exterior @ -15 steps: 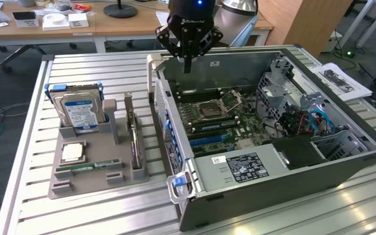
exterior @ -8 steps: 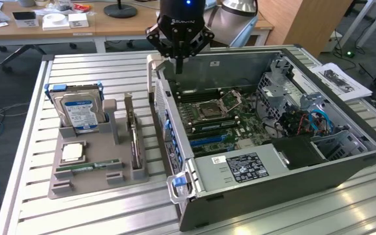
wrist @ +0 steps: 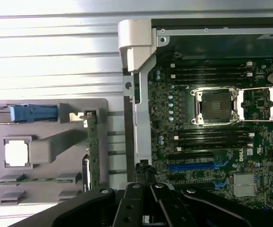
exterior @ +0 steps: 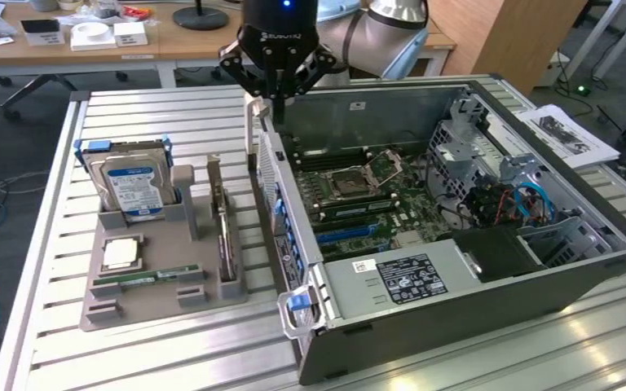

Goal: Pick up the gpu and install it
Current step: 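Reach for the gpu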

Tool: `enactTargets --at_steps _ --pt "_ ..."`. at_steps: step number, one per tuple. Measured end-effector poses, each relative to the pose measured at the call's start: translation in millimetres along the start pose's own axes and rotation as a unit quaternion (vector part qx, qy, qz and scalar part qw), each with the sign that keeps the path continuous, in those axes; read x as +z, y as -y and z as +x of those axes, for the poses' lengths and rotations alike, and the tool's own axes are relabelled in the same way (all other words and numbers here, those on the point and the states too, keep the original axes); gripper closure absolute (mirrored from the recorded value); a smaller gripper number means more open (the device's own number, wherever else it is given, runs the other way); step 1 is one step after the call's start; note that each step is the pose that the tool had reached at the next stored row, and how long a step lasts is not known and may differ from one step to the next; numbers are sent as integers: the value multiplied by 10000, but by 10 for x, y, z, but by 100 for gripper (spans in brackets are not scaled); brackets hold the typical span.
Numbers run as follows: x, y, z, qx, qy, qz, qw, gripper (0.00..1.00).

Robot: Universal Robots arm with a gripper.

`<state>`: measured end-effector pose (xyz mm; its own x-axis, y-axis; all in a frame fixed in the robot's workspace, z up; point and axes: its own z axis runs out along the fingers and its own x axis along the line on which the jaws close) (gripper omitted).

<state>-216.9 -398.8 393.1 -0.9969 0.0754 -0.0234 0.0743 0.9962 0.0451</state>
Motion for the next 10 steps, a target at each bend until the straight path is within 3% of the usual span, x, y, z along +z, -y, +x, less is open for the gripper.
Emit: enactTargets --at_steps 10 --pt "-8 25 360 0 -1 0 10000 89"
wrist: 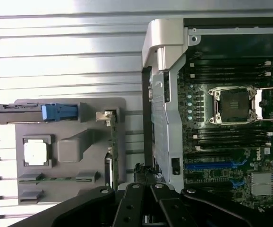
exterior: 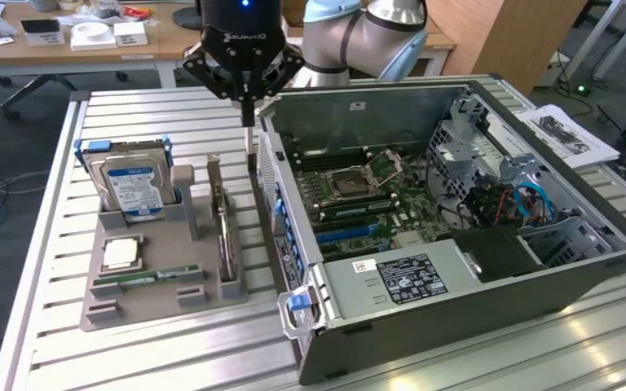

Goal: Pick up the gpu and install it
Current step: 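Reach for the gpu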

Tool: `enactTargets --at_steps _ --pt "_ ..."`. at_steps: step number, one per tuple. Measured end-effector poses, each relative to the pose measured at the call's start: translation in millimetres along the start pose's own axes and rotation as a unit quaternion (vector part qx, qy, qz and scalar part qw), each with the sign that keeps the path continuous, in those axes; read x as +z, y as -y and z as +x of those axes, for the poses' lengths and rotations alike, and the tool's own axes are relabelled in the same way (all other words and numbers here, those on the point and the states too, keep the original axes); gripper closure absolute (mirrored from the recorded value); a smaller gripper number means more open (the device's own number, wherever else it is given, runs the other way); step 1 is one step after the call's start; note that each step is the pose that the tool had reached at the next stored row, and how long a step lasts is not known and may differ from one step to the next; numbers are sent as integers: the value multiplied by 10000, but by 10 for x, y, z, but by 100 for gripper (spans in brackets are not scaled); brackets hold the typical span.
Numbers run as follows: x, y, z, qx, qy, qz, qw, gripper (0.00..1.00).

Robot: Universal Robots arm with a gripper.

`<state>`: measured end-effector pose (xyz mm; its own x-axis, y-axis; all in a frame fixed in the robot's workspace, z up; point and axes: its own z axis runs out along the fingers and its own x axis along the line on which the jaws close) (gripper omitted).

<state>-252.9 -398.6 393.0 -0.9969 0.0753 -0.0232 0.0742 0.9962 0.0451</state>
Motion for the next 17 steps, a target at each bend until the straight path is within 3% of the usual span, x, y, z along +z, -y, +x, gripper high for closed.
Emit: enactTargets --at_steps 17 --pt "-6 33 450 0 0 0 10000 89"
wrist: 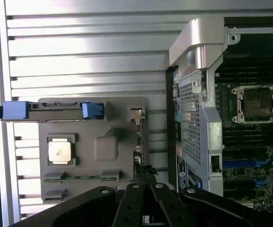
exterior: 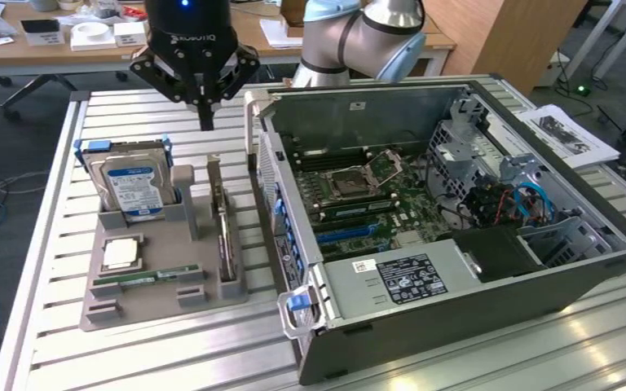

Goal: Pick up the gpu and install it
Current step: 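Reach for the gpu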

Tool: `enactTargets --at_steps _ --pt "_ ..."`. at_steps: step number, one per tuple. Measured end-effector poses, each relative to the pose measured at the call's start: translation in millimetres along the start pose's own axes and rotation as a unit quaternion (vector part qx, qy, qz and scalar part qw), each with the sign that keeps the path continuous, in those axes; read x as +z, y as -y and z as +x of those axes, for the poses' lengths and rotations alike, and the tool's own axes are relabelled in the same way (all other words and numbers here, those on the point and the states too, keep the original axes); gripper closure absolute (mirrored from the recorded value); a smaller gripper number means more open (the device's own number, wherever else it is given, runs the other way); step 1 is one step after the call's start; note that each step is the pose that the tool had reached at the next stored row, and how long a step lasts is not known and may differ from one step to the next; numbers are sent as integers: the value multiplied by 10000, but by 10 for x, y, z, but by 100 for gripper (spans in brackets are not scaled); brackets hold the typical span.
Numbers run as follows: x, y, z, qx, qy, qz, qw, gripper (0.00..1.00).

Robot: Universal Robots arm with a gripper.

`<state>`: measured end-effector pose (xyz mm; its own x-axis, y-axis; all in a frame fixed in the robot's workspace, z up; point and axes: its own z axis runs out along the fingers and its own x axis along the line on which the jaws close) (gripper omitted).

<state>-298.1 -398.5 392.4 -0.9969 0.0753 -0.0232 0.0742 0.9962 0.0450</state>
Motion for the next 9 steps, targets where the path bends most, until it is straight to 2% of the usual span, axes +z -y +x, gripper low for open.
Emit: enactTargets --at_steps 2,9 --pt "0 2 32 1 0 0 10000 89" --pt "0 3 34 0 0 0 10000 89"
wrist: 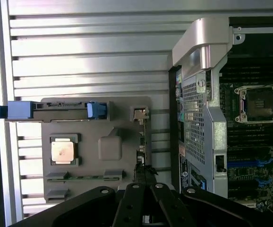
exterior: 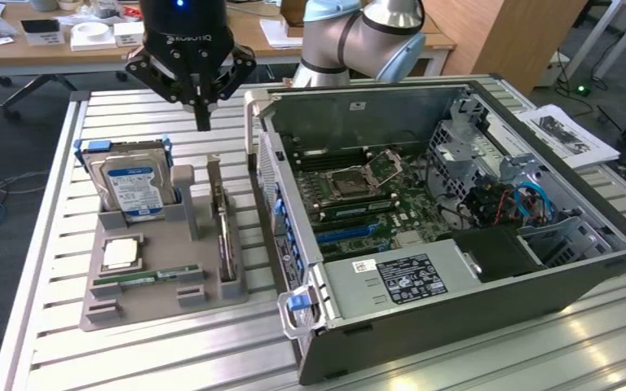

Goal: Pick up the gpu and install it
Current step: 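Reach for the gpu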

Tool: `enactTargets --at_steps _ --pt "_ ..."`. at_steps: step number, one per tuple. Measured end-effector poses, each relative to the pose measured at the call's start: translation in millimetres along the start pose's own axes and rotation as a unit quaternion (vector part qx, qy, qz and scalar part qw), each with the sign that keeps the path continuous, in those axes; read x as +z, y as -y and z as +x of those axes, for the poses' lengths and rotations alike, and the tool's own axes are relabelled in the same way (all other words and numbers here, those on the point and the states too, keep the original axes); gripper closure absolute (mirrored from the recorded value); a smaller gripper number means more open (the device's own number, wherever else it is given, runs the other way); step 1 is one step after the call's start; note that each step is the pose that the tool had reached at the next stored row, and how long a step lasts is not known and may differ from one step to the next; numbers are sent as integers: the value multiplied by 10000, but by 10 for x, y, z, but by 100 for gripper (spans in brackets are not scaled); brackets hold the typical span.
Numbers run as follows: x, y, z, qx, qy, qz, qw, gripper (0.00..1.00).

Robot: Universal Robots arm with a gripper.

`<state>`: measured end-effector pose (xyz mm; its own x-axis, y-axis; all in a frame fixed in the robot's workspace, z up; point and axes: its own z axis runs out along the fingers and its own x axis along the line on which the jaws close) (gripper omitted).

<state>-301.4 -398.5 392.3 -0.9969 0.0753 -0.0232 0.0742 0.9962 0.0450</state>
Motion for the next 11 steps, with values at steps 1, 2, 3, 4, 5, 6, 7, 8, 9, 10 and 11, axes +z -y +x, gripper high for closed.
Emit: enactTargets --at_steps 1,2,3,4,5,6,7,8,9,10,11 --pt "0 0 0 0 0 0 10000 89" --pt "0 2 1 0 0 0 10000 89" --pt "0 8 1 0 -1 0 10000 89" --pt "-1 17 0 0 -1 0 10000 89" --pt "-2 30 0 0 0 0 10000 89" --pt "-2 43 1 0 0 0 10000 89" --pt "-3 57 2 0 0 0 10000 89" --pt "-3 74 3 0 0 0 10000 89" --pt "-4 91 5 0 0 0 10000 89" --pt "-5 109 7 0 0 0 10000 89" --pt "-6 129 10 0 0 0 10000 89"
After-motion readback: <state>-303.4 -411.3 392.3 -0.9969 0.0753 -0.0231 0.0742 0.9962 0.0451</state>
